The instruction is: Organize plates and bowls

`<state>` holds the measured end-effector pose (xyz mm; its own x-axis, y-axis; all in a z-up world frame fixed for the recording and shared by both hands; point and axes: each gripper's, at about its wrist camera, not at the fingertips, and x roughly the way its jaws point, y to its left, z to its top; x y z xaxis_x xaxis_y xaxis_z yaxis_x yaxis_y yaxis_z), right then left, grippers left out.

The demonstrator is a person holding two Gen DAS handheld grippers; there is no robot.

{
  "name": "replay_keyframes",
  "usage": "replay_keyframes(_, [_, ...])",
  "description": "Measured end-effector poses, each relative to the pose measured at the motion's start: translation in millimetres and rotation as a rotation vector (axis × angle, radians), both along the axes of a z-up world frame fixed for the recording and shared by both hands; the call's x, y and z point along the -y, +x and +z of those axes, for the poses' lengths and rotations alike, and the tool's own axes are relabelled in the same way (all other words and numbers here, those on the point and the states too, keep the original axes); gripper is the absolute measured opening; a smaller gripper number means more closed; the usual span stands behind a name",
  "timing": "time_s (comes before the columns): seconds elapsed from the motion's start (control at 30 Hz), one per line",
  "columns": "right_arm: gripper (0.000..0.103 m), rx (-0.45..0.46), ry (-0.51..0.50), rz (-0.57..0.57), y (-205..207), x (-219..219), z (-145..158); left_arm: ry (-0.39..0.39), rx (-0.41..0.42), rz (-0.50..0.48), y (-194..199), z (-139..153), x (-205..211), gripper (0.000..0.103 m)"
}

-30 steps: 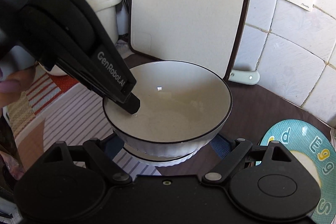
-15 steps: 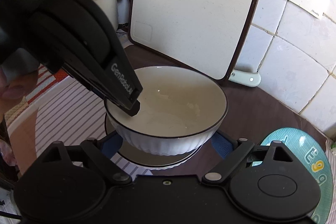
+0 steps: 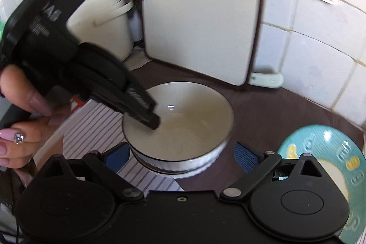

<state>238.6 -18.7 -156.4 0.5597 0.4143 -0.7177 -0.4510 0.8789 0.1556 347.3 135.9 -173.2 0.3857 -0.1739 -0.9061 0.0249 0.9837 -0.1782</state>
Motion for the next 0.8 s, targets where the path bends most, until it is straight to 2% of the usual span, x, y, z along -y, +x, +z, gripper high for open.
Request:
replay_keyframes(0.07, [0.099, 0.003, 0.035, -0.040, -7, 14, 6, 0.032, 0.008, -0.027, -4, 7, 3, 0.035])
replay_keyframes(0.13, [0.099, 0.014, 0.068, -0.081, -16, 29, 11, 0.076, 0.046, -0.048, -11, 16, 6, 0.036])
replay_keyframes(0.2, [0.099, 0.034, 0.083, -0.116, -26, 47, 18, 0.094, 0.072, -0.070, -14, 21, 8, 0.041])
replay_keyframes(0.3, [0.099, 0.063, 0.100, -0.182, -43, 77, 31, 0.074, 0.026, -0.063, -11, 21, 5, 0.038])
replay_keyframes(0.5, [0.099, 0.110, 0.113, -0.300, -68, 134, 54, 0.068, 0.049, -0.105, -27, 48, 22, 0.040])
replay_keyframes(0.8, [0.099, 0.174, 0.096, -0.458, -108, 230, 78, -0.006, 0.140, -0.287, -61, 109, 104, 0.041])
